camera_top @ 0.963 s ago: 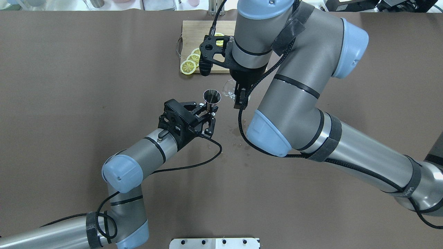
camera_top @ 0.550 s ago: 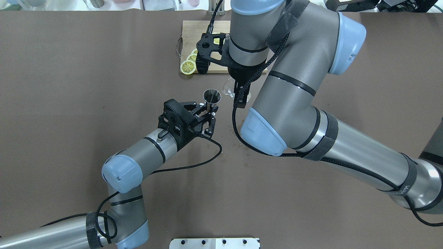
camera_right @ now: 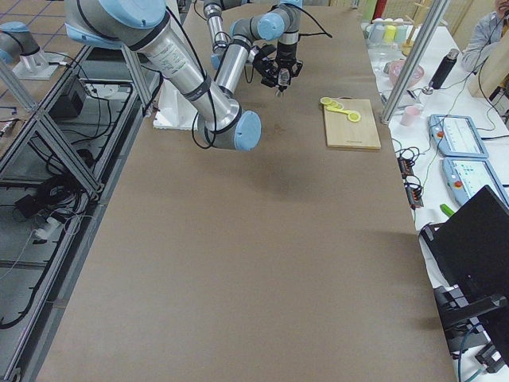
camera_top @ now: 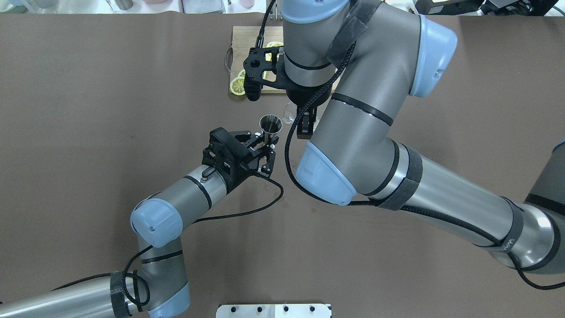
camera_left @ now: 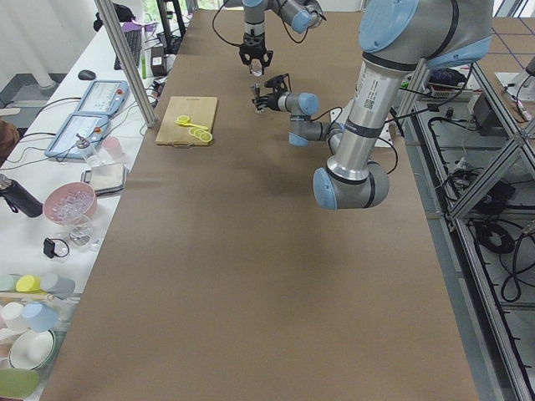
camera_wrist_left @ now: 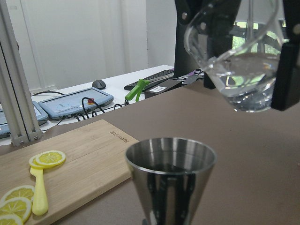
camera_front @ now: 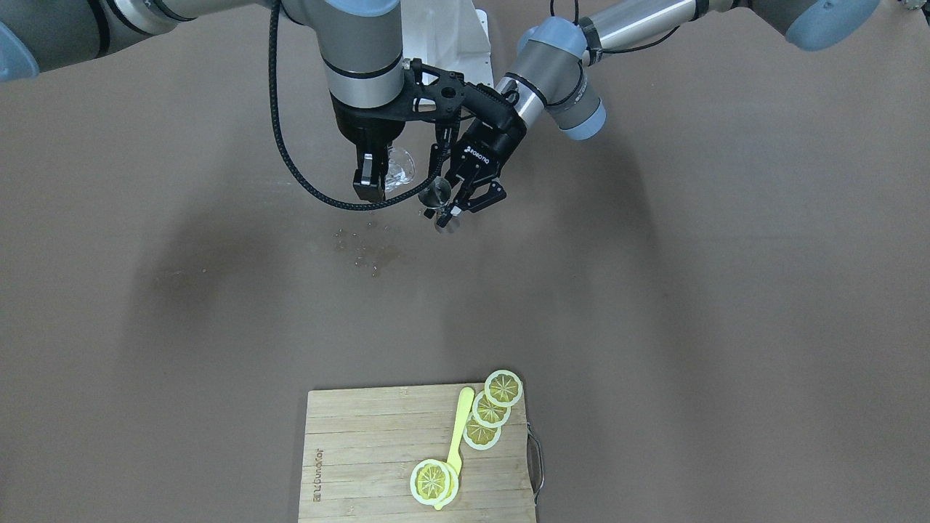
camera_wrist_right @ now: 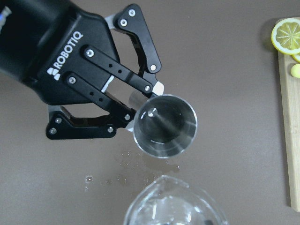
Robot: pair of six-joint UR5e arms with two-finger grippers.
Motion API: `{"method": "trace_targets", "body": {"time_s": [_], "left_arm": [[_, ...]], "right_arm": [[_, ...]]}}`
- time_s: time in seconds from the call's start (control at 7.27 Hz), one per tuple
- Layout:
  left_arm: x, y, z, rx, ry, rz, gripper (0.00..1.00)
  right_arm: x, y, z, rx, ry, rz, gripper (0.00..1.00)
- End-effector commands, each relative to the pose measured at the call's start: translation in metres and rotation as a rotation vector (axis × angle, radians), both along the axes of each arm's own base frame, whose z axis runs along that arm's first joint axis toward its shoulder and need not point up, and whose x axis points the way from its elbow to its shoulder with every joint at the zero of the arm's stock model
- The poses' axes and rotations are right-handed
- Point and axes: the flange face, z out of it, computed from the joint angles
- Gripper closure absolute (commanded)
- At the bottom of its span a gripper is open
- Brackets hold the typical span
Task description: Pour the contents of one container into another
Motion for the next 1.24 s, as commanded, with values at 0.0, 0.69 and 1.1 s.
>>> {"method": "trace_targets", "body": {"time_s": [0.0, 0.69, 1.1], "left_arm": [[0.001, 0.0, 0.001, -0.001, -0.004, 0.0, 1.0], [0.0, 0.0, 0.0, 0.001, 0.001, 0.0, 1.0], [0.001, 0.001, 0.0, 0.0, -0.001, 0.001, 1.0]], "right_arm": [[-0.009, -0.001, -0.002, 0.009, 0.032, -0.022, 1.0], [-0.019, -0.011, -0.012, 0.029, 0.105, -0.063, 1.0], [-0.028, -0.018, -0.021, 0.011, 0.136, -0.073, 1.0]]}}
